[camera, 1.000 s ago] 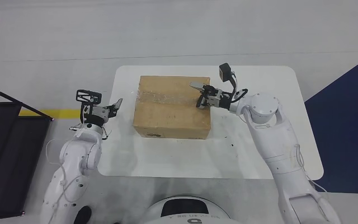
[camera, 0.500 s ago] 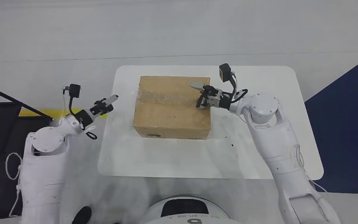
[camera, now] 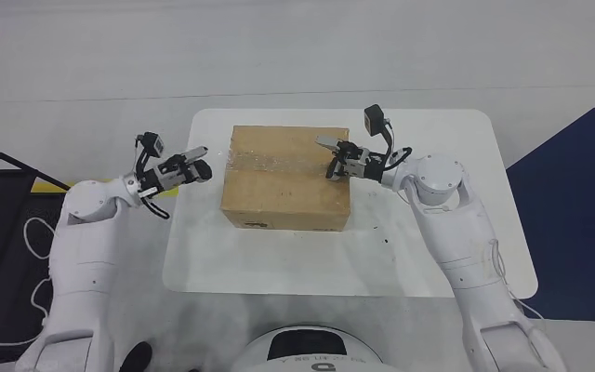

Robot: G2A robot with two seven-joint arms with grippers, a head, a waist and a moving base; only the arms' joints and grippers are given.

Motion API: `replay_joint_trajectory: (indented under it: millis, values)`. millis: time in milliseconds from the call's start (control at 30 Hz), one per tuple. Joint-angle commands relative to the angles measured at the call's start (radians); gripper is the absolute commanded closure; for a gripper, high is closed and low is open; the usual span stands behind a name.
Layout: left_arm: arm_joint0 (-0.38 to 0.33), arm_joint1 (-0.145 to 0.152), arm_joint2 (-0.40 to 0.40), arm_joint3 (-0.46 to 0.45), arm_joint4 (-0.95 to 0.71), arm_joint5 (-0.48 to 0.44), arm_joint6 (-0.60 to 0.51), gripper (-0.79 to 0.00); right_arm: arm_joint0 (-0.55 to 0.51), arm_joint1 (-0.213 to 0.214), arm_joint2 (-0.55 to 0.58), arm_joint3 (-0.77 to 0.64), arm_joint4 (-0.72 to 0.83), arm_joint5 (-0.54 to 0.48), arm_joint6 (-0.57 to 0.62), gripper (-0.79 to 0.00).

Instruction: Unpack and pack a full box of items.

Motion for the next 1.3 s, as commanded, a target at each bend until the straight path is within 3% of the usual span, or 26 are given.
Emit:
replay_joint_trajectory:
  millis: [0,133,333,400,500,700,933,1267]
  values:
    - [-0.021,-0.001,0.025,0.018,0.020,-0.011,0.007,-0.505,0.000,0.000,0.000,0.000,0.000,0.000,0.000,-0.785]
    - [-0.045,-0.003,0.060,0.032,0.045,-0.036,0.026,-0.474,0.000,0.000,0.000,0.000,0.000,0.000,0.000,-0.785]
    - [-0.098,-0.010,0.123,0.070,0.071,-0.038,0.061,-0.326,0.000,0.000,0.000,0.000,0.000,0.000,0.000,-0.785]
    - [-0.115,-0.013,0.140,0.081,0.073,-0.042,0.073,-0.234,0.000,0.000,0.000,0.000,0.000,0.000,0.000,-0.785]
    - [-0.130,-0.015,0.157,0.092,0.074,-0.053,0.082,0.000,0.000,0.000,0.000,0.000,0.000,0.000,0.000,-0.785]
    - [-0.127,-0.008,0.151,0.085,0.057,-0.092,0.078,0.000,0.000,0.000,0.000,0.000,0.000,0.000,0.000,-0.785]
    - [-0.072,0.014,0.105,-0.011,0.081,-0.149,0.078,0.000,-0.005,0.000,0.004,-0.004,0.007,-0.009,-0.015,-0.785]
    - [-0.005,0.032,0.078,-0.149,0.137,-0.225,0.135,0.000,-0.155,0.013,0.147,-0.099,0.189,-0.236,-0.114,-0.785]
